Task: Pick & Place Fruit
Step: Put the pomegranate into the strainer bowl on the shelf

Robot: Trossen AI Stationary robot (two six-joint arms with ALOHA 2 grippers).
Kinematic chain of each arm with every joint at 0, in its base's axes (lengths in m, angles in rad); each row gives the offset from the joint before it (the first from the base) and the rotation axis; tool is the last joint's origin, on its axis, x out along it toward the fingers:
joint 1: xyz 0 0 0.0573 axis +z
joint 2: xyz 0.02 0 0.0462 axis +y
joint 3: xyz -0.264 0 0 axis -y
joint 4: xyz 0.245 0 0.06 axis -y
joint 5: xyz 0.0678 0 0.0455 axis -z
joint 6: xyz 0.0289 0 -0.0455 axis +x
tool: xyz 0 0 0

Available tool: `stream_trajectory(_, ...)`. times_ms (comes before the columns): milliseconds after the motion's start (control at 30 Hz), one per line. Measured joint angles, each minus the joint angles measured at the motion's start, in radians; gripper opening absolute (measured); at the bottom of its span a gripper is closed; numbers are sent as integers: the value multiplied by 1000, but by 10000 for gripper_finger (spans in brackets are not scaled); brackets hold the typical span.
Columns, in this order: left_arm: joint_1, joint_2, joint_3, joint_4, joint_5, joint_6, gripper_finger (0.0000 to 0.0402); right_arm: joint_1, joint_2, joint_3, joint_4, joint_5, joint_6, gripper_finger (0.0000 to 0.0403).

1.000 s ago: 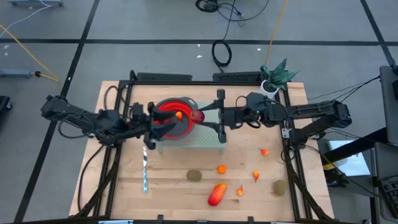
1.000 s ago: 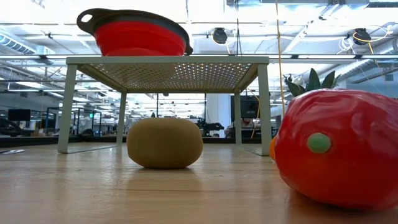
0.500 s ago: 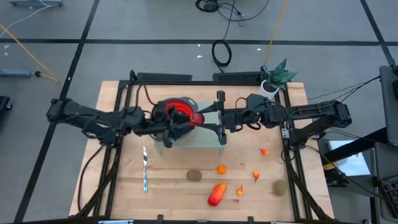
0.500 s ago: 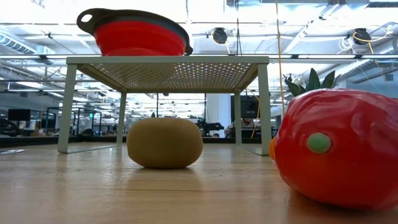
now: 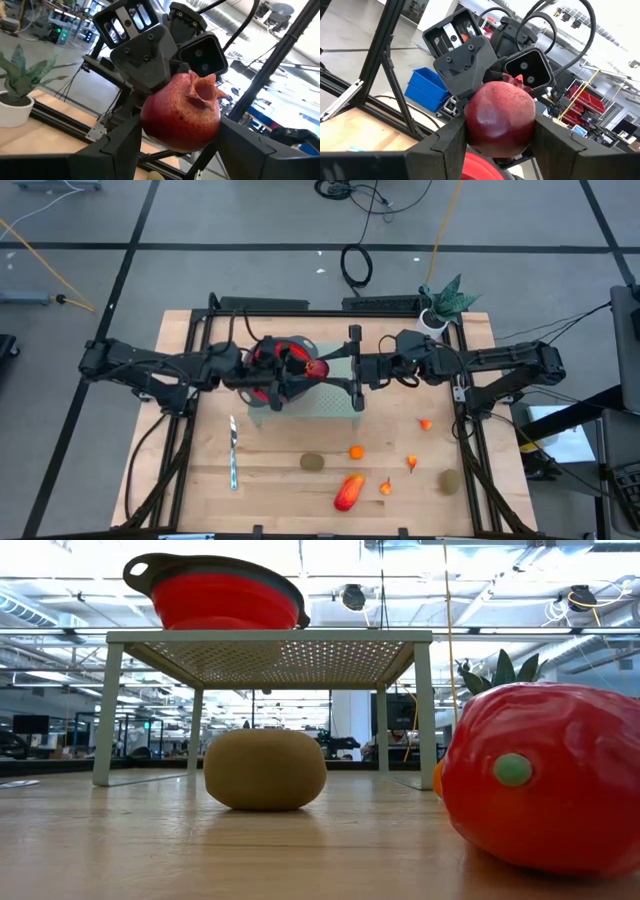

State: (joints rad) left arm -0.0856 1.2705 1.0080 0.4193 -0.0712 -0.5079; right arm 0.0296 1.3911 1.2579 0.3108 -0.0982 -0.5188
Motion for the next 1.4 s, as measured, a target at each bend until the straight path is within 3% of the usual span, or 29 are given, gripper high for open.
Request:
stream_trajectory(200, 19, 0, 0, 0, 45, -3, 237, 0, 0, 0, -4, -2, 14, 185)
stream_trajectory(533, 21, 0, 0, 42, 37, 1, 237, -23, -1, 2, -6, -8, 87, 185)
stream_trajectory(1233, 54, 0, 0, 37, 64, -27, 237, -25, -1, 0, -13, -1, 89, 185)
stream_trajectory(1400, 54, -1, 0, 29, 65, -56, 209, -24, 0, -1, -15, -2, 93, 185)
